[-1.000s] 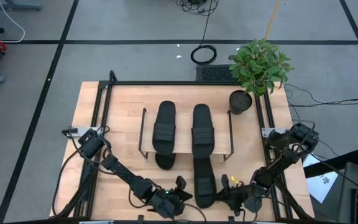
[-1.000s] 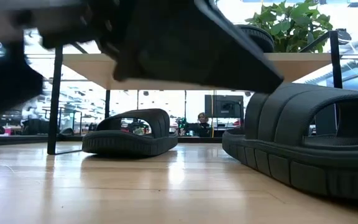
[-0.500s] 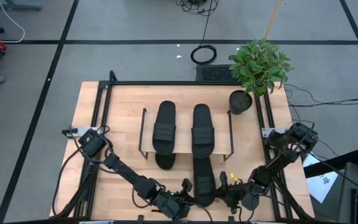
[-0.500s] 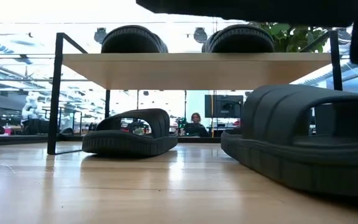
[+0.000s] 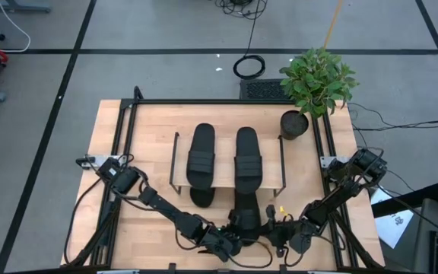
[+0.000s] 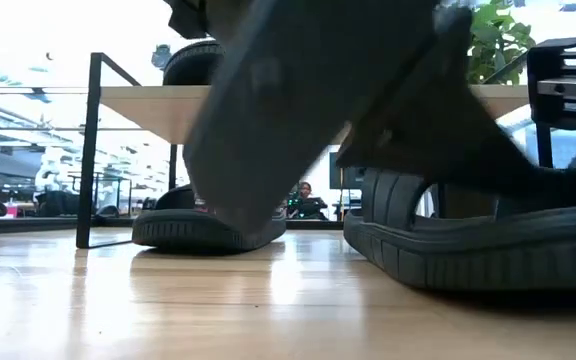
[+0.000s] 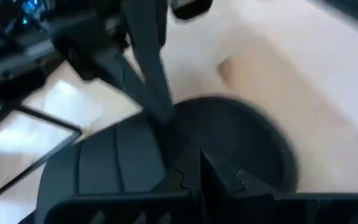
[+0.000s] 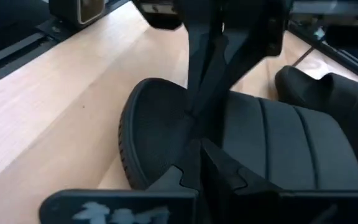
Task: Pick and place slides into the shelf
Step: Move the black slipper under the shelf
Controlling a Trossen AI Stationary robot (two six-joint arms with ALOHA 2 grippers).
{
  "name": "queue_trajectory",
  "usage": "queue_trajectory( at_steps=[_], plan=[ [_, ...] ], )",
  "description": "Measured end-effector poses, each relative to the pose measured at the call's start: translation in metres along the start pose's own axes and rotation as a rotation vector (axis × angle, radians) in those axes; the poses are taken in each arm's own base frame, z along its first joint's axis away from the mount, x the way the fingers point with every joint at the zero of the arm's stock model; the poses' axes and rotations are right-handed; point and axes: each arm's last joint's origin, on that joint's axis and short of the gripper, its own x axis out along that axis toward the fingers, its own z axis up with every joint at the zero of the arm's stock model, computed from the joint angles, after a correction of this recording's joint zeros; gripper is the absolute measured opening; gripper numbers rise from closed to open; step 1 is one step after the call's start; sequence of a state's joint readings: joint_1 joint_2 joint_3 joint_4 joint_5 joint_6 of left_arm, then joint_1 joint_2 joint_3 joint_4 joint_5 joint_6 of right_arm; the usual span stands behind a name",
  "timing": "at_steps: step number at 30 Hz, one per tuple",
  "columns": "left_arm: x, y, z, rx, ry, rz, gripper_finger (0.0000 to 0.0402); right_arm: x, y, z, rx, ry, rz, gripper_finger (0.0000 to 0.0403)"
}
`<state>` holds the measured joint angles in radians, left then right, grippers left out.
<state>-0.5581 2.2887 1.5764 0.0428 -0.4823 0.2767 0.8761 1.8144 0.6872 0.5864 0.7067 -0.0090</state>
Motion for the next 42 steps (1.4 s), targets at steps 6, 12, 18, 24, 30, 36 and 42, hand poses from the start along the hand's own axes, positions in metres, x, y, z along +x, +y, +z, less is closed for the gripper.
queue_trajectory(
  at_steps=[6,12,18,24,30,36,42],
  plan=[
    [0.008,0.015,-0.013,-0.034,0.096,0.022,0.0,0.002,-0.005,-0.003,0.019,0.025,-0.092,0.0],
    [0.012,0.024,-0.016,-0.035,0.108,0.038,0.0,0.003,-0.007,-0.004,0.04,0.037,-0.097,0.0],
    [0.007,0.017,-0.009,0.056,0.074,0.058,0.0,-0.004,0.002,0.005,0.014,-0.046,-0.063,0.0],
    [-0.031,0.004,0.029,0.149,-0.019,0.07,0.0,-0.011,0.013,0.014,0.025,-0.138,0.088,0.0],
    [-0.092,-0.006,0.058,0.307,-0.053,0.061,0.0,-0.004,0.012,0.014,0.061,-0.126,0.172,0.0],
    [-0.108,-0.011,0.051,0.315,0.067,0.143,0.0,0.013,0.022,0.011,0.039,-0.098,0.219,0.0],
    [-0.107,-0.009,0.044,0.259,0.124,0.179,0.0,0.035,0.027,0.008,0.024,-0.05,0.173,0.0]
  ],
)
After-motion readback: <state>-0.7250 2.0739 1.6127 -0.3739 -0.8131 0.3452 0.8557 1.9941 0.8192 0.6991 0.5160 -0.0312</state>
